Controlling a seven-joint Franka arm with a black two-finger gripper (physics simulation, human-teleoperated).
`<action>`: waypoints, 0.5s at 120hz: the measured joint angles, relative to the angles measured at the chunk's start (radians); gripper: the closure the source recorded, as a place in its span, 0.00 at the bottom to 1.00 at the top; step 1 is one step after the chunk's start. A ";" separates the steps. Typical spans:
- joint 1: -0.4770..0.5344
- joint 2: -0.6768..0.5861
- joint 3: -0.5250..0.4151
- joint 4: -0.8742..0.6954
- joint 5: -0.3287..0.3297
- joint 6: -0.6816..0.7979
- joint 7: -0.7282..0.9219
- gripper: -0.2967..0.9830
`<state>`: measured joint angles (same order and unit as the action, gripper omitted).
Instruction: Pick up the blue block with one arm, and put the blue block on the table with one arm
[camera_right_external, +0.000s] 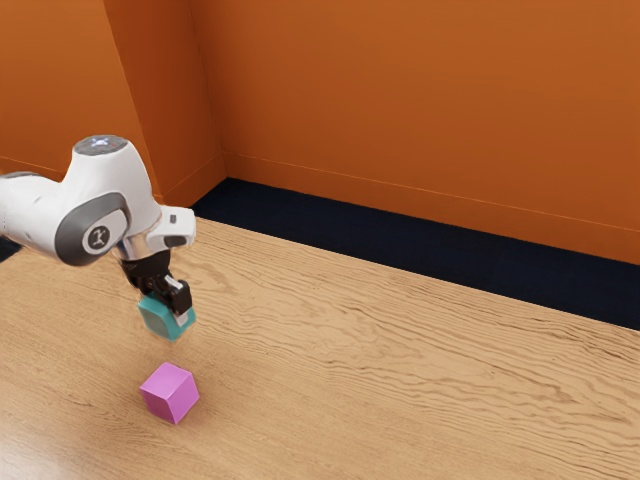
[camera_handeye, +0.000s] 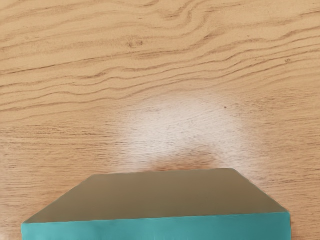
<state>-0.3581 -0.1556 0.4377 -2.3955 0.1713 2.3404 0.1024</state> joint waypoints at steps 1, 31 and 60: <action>0.000 0.015 -0.001 0.016 0.000 0.000 0.000 0.46; -0.003 0.393 -0.060 0.336 -0.113 -0.025 -0.003 0.46; -0.007 0.415 -0.065 0.343 -0.154 -0.031 -0.004 0.38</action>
<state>-0.3654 0.2596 0.3728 -2.0529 0.0175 2.3098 0.0989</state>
